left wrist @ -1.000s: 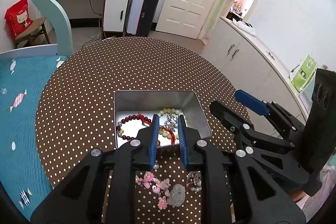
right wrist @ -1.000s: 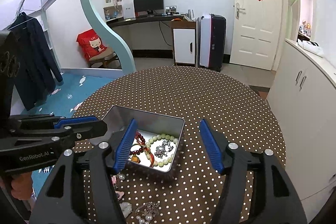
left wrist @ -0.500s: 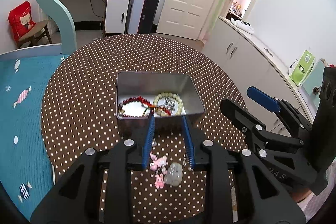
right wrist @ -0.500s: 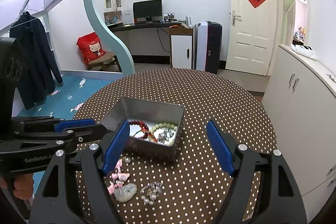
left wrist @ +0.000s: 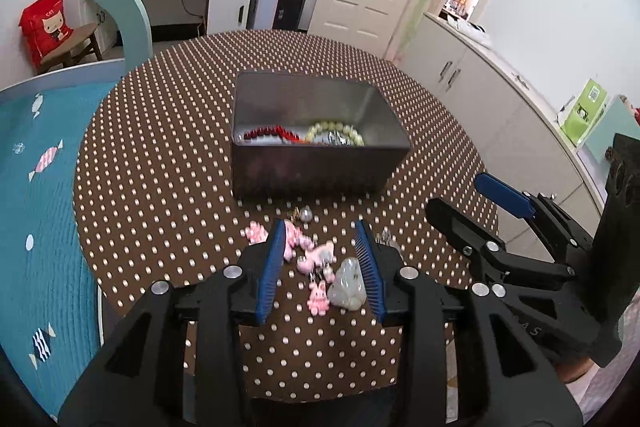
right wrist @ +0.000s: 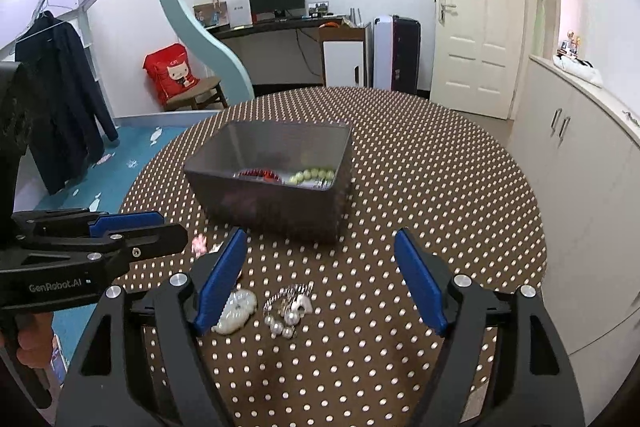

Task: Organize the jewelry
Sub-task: 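Grasp the pale jade pendant with the left tool while the right tool grasps the pearl silver chain, then carry the jade pendant toward the box while the right tool drops the pearl chain inside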

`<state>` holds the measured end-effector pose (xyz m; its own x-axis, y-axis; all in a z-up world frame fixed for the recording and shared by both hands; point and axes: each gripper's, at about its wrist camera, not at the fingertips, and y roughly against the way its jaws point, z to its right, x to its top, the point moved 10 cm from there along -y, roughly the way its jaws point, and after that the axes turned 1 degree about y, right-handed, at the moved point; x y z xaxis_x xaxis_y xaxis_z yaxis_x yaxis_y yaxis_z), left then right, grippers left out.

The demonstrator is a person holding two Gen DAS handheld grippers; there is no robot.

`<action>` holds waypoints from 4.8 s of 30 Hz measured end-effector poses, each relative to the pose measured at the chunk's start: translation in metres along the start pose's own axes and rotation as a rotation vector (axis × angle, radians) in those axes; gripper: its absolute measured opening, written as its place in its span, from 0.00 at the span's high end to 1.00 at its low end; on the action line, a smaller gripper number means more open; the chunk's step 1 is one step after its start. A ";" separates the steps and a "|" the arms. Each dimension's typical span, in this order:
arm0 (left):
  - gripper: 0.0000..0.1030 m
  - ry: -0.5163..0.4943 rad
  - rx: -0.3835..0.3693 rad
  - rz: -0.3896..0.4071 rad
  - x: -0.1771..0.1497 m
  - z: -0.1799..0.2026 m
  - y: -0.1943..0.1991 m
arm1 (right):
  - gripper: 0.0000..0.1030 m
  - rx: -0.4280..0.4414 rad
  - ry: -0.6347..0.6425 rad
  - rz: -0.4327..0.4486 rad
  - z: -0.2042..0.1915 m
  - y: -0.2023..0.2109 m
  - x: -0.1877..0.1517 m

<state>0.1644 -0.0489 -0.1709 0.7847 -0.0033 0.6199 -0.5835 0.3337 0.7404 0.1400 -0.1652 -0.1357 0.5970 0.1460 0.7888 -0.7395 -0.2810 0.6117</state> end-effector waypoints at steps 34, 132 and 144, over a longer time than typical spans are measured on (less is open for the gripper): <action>0.64 -0.132 -0.082 -0.083 -0.053 0.035 -0.040 | 0.87 0.105 0.063 -0.073 -0.015 -0.022 -0.057; 0.75 -0.054 -0.005 0.053 0.106 -0.008 -0.015 | 0.94 0.134 0.147 0.040 -0.015 -0.039 0.102; 0.74 -0.023 0.006 -0.020 0.098 -0.023 -0.056 | 0.47 0.076 0.088 -0.082 -0.003 -0.075 0.081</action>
<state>0.2787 -0.0466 -0.1574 0.7914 -0.0317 0.6105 -0.5689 0.3274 0.7544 0.2426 -0.1300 -0.1178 0.6224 0.2532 0.7406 -0.6615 -0.3356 0.6707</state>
